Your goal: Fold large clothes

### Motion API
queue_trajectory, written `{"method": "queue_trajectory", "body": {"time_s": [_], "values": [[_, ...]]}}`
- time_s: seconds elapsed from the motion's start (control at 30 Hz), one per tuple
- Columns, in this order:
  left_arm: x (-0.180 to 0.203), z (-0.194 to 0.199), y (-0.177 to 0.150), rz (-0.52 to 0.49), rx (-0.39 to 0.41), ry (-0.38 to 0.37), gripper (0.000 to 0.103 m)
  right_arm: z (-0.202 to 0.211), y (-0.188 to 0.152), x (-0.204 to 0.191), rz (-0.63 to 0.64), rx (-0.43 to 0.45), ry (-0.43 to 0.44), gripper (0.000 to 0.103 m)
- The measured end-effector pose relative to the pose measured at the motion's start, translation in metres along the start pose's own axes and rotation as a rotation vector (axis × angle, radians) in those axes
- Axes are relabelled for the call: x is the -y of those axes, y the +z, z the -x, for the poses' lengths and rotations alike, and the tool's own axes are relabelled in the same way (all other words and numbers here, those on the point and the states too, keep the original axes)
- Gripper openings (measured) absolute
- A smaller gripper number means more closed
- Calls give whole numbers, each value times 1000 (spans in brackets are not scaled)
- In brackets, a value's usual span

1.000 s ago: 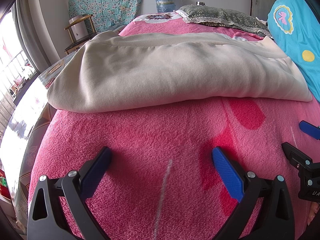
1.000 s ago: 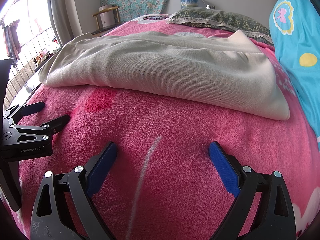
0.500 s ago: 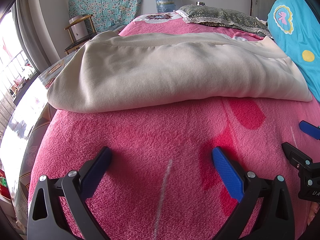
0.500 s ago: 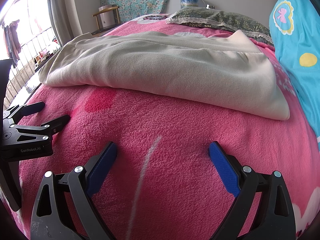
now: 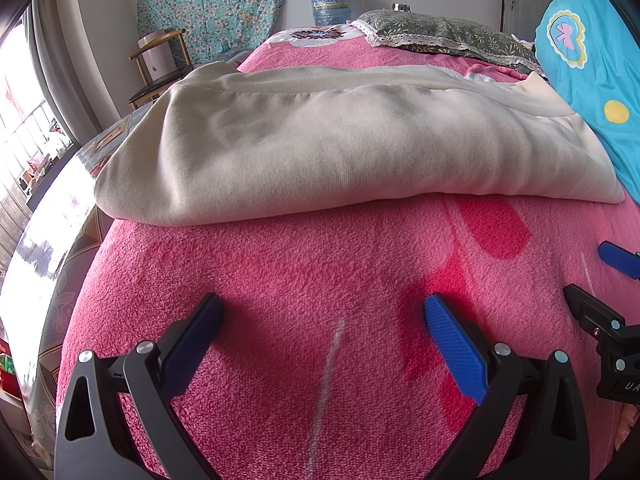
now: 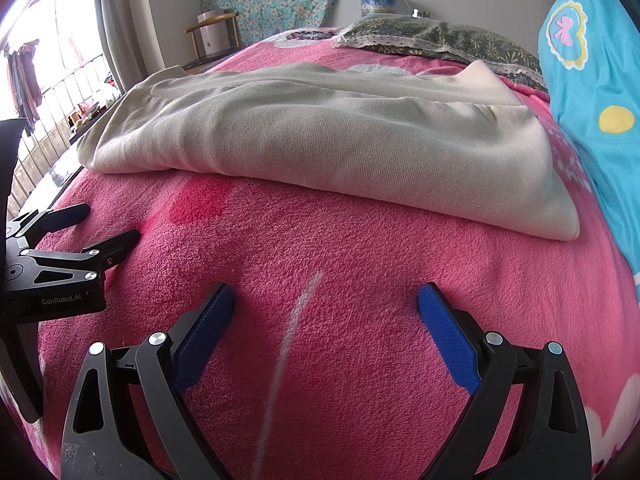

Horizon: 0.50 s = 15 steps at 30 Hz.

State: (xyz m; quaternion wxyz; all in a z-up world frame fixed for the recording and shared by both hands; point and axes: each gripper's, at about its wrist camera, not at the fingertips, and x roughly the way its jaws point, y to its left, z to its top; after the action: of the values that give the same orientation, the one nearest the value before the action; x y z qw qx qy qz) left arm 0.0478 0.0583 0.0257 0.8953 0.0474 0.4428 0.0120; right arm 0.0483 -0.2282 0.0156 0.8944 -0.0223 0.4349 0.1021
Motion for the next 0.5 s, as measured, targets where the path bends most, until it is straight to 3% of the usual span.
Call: {"method": "queue_trajectory", "body": {"time_s": [0.5], "values": [[0,0,0,0,0,0,99,0,0,0,1,1,-1,90]]}}
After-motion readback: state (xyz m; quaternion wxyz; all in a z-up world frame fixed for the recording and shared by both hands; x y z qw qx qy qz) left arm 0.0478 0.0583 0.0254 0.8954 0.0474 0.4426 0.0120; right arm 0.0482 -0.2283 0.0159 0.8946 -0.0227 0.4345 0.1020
